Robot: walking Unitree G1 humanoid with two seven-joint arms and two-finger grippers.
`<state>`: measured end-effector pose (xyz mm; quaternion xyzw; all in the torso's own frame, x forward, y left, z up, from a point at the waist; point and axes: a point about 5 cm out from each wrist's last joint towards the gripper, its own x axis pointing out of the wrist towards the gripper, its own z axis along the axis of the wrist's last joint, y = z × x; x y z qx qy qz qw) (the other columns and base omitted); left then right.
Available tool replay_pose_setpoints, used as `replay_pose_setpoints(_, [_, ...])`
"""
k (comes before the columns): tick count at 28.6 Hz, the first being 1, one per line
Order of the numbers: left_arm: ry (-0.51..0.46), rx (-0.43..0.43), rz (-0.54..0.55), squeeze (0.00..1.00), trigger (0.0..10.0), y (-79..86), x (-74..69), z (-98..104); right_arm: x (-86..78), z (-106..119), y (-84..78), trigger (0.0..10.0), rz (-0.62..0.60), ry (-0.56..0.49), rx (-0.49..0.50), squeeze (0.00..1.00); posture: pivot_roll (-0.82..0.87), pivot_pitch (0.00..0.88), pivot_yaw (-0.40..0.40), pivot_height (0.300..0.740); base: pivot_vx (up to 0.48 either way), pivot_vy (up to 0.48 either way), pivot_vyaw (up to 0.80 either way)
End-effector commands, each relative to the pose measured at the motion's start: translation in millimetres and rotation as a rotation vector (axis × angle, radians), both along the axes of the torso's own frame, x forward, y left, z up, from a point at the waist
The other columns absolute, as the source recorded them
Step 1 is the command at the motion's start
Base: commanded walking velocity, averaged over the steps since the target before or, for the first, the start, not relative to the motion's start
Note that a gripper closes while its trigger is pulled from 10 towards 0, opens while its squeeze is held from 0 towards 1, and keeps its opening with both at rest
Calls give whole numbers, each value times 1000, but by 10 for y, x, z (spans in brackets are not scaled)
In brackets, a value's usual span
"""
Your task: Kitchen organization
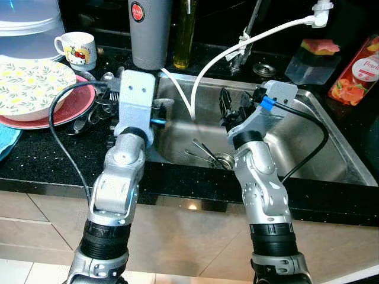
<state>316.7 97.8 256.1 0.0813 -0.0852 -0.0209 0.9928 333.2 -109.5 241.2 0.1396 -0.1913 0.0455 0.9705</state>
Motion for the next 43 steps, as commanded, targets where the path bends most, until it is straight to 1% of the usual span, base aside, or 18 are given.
replay_pose_setpoints(1, [-21, 23, -21, 0, 10000, -32, -9, 35, -5, -60, -18, 10000, -4, 17, 3, 0, 257, 55, -81, 740, 0, 0, 0])
replay_pose_setpoints(4, [-23, 35, -36, 0, 10000, -44, 0, 49, -3, -54, -13, 10000, -2, 16, 3, 0, 256, 54, -81, 740, 0, 0, 0])
replay_pose_setpoints(5, [-14, 131, -41, 0, 10000, -44, 51, 46, 1, -48, -10, 10000, -1, 15, 2, 0, 256, 54, -81, 740, 0, 0, 0])
replay_pose_setpoints(7, [14, 238, -54, 0, 10000, -29, 106, 8, 2, -49, -10, 10000, 0, 14, 1, 0, 257, 49, -84, 740, 0, 0, 0])
replay_pose_setpoints(8, [14, 238, -54, 0, 10000, -29, 106, 8, 2, -49, -10, 10000, 0, 14, 1, 0, 257, 49, -84, 740, 0, 0, 0])
replay_pose_setpoints(9, [20, 288, -51, 0, 10000, 0, 141, -5, 3, -47, -9, 10000, 1, 13, 1, 0, 257, 49, -84, 740, 0, 0, 0])
replay_pose_setpoints(11, [22, 321, -48, 0, 10000, 22, 165, -12, 3, -46, -9, 10000, 1, 13, 0, 0, 257, 49, -84, 740, 0, 0, 0])
replay_pose_setpoints(13, [41, 414, -48, 0, 10000, 97, 270, -39, 9, -38, -6, 10000, 3, 10, 0, 0, 256, 40, -88, 740, 0, 0, 0])
replay_pose_setpoints(14, [41, 414, -48, 0, 10000, 97, 270, -39, 9, -38, -6, 10000, 3, 10, 0, 0, 256, 40, -88, 740, 0, 0, 0])
replay_pose_setpoints(18, [100, 533, -100, 0, 10000, 168, 487, -7, 14, -12, 0, 10000, 6, 3, 1, 0, 252, 42, -90, 740, 0, 0, 0])
replay_pose_setpoints(22, [108, 643, -173, 0, 10000, 111, 589, 37, 17, -5, -6, 10000, 4, 2, -1, 0, 247, 47, -92, 740, 0, 0, 0])
replay_pose_setpoints(27, [124, 706, -288, 0, 10000, -33, 628, 8, 25, 24, 12, 10000, 25, -3, -10, 0, 240, 54, -88, 740, 0, 0, 0])
replay_pose_setpoints(30, [122, 743, -324, 0, 10000, -75, 633, 18, 63, 27, 41, 10000, 69, 17, -52, 0, 240, 63, -83, 740, 0, 0, 0])
replay_pose_setpoints(32, [121, 812, -336, 0, 10000, -81, 652, 9, 113, 18, 49, 10000, 90, 30, -121, 0, 241, 65, -83, 740, 0, 0, 0])
replay_pose_setpoints(33, [129, 844, -344, 0, 10000, -76, 674, -11, 155, -6, 46, 10000, 95, 46, -195, 0, 249, 74, -85, 740, 0, 0, 0])
replay_pose_setpoints(36, [142, 889, -348, 0, 10000, -74, 719, -38, 218, -73, 54, 10000, 146, 98, -319, 0, 247, 77, -84, 740, 0, 0, 0])
replay_pose_setpoints(38, [144, 900, -347, 0, 10000, -77, 745, -41, 223, -74, 63, 10000, 165, 98, -343, 0, 243, 77, -86, 740, 0, 0, 0])
replay_pose_setpoints(43, [183, 975, -318, 0, 10000, -58, 884, -80, 249, -36, 107, 10000, 287, 116, -328, 0, 245, 81, -83, 740, 0, 0, 0])
